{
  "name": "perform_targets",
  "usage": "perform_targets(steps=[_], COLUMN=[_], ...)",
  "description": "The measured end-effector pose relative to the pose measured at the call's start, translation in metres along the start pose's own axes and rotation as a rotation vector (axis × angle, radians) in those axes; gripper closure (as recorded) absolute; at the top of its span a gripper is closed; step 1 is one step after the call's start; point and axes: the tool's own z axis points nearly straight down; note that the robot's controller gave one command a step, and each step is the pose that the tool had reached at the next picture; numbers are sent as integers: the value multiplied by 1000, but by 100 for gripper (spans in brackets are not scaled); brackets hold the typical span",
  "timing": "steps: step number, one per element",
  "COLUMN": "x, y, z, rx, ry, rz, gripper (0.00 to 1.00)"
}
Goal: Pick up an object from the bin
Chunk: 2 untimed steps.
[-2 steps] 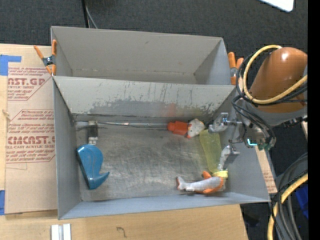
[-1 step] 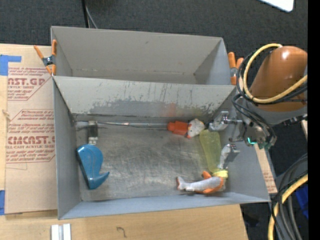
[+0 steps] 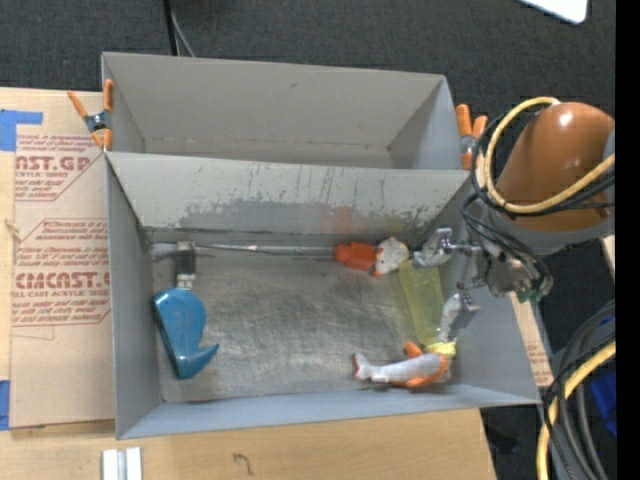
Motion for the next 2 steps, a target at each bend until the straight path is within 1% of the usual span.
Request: perform_targets(steps=[1, 2], x=[13, 21], y=[0, -19], z=[62, 110], rx=[-1, -6], ry=[3, 8], rz=[-188, -431], gripper=[0, 100])
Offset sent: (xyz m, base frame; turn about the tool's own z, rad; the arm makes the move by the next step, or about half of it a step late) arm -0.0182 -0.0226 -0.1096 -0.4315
